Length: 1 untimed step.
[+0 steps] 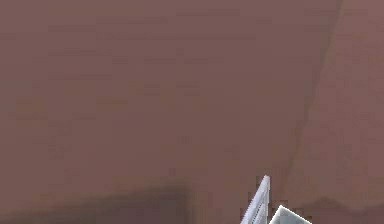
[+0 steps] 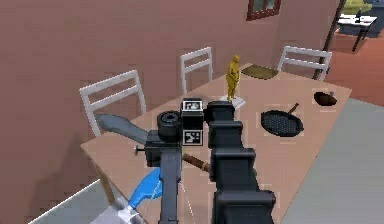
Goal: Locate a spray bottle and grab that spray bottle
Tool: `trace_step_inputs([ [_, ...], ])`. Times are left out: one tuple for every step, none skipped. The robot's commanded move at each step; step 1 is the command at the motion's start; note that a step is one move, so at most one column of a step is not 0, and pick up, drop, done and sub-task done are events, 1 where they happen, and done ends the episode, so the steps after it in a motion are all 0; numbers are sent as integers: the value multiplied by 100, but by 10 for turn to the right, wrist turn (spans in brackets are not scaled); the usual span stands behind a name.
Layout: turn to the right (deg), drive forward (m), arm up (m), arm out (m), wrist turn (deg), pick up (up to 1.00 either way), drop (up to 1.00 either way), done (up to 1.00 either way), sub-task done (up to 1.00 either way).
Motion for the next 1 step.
trace_step_inputs([
  [0, 0, 0, 0, 450, 0, 0, 0, 0],
])
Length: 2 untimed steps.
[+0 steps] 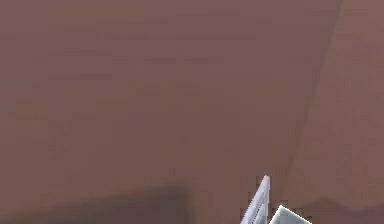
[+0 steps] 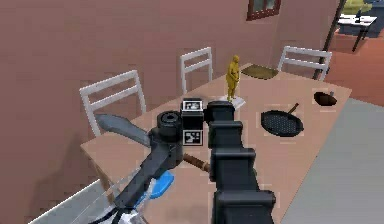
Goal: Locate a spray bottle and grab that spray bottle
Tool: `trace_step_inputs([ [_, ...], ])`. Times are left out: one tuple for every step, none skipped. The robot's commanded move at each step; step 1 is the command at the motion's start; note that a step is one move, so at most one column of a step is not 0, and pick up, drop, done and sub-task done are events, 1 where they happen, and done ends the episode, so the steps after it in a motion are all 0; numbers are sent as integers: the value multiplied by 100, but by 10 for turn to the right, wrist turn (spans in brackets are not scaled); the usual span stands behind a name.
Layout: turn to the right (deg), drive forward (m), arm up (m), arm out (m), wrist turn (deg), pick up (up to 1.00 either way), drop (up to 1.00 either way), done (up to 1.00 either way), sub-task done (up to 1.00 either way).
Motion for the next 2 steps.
trace_step_inputs([
  [0, 0, 0, 0, 450, 0, 0, 0, 0],
  [0, 0, 0, 0, 270, 0, 0, 0, 0],
])
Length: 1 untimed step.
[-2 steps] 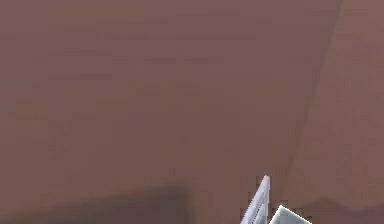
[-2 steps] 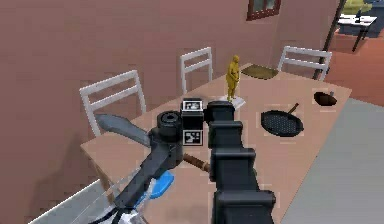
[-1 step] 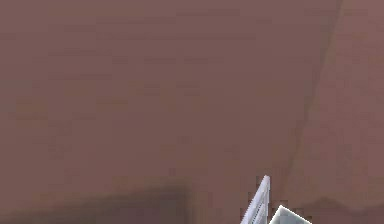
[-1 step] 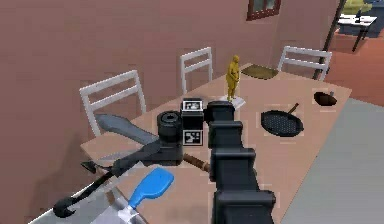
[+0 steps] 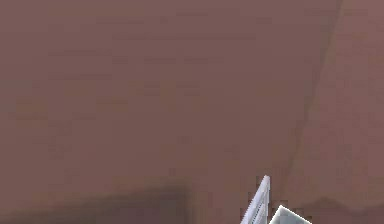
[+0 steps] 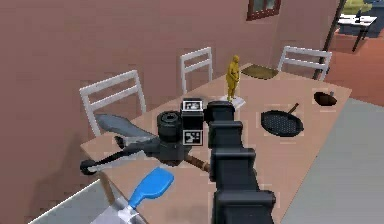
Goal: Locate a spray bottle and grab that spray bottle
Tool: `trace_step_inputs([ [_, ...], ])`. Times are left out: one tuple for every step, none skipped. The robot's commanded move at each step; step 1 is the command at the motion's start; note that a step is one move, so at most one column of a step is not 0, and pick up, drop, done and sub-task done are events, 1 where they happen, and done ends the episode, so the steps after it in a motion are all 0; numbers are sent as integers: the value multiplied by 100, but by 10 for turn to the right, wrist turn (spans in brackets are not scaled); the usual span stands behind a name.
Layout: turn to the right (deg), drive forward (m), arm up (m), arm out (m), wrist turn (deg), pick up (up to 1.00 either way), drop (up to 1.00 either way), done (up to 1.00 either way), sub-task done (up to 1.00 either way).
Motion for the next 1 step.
trace_step_inputs([
  [0, 0, -30, 0, 0, 0, 0, 0, 0],
])
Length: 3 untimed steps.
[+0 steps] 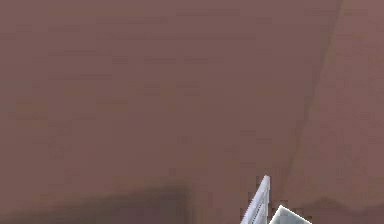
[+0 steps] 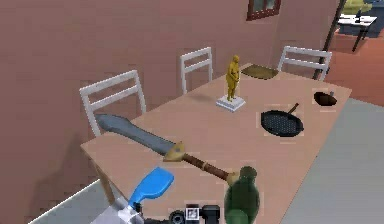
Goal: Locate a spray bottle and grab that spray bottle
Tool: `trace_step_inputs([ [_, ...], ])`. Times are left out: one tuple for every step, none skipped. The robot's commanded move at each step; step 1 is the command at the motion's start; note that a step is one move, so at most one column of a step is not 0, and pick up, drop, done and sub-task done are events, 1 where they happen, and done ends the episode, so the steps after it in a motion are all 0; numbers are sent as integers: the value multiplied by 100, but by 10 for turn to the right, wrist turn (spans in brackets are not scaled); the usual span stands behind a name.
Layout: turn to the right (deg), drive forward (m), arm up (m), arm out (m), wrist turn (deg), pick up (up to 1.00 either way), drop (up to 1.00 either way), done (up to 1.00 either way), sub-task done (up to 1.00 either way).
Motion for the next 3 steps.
trace_step_inputs([
  [0, 0, 0, 0, 0, 100, 0, 0, 0],
  [0, 0, 10, 0, 0, 0, 0, 0, 0],
  [0, 0, 0, 0, 0, 0, 0, 100, 0],
])
